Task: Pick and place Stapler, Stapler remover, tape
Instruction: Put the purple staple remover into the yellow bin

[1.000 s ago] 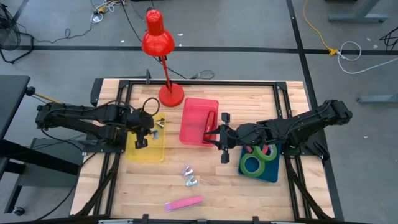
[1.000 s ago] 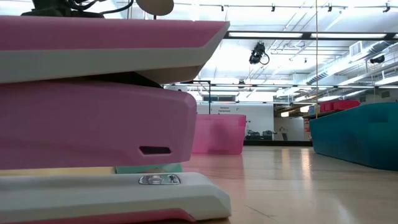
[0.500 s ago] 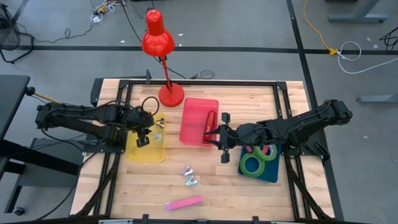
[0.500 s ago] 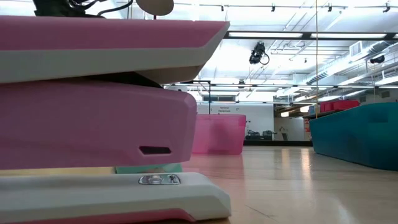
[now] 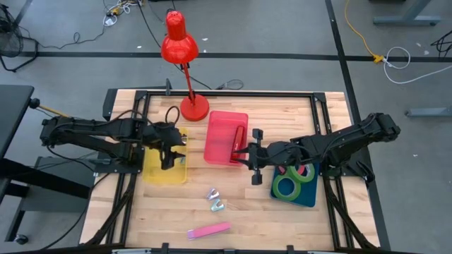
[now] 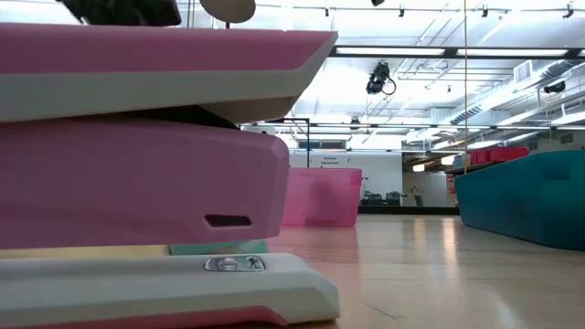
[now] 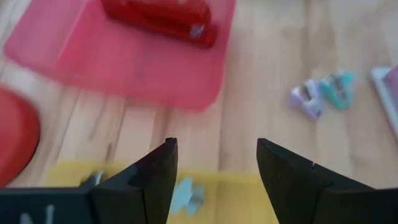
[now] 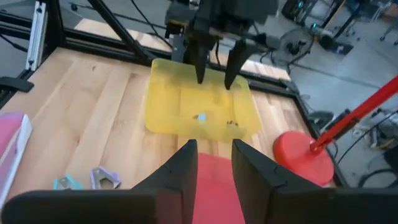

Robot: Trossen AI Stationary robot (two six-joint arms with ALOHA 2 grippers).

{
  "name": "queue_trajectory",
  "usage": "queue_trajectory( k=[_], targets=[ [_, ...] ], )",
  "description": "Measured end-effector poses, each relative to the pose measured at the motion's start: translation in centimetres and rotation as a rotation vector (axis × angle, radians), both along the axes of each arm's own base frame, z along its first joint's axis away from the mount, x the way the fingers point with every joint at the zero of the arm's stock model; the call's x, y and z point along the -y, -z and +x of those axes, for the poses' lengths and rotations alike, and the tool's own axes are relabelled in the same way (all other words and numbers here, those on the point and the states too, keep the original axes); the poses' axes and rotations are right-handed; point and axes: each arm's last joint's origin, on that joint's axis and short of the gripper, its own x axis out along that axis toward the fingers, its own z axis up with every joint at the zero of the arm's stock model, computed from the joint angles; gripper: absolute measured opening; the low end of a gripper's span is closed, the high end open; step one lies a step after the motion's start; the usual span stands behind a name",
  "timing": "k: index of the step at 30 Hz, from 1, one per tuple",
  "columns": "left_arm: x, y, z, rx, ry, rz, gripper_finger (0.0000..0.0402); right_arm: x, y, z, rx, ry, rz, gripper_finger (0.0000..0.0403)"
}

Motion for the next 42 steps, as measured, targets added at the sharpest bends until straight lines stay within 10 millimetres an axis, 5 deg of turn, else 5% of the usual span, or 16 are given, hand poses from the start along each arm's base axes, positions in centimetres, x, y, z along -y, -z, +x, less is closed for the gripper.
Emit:
queue_trajectory(
  k=[15,23,35,42],
  targets=[
    [0.0,-0.5,0.5,0.07,0.015,-0.003,0.0224,3.6,-3.9,-4.2,0.049,0.018,0.06,0.0058],
    [0.0,-0.7,0.6,0.093,0.013,-0.002,0.0224,6.5,-4.5,-4.6,0.071,-0.019,0.08,0.0035],
    [0.0,-0.6,0.6,0.093,0.004,-0.009,0.0224,8.8,4.7,-5.0,0.21,-0.019,0.158,0.0021],
    [0.0,-0.7,0.7,0.099,0.004,-0.01,0.0224,8.7,7.5,-7.4,0.335,-0.036,0.206,0.0021]
  ],
)
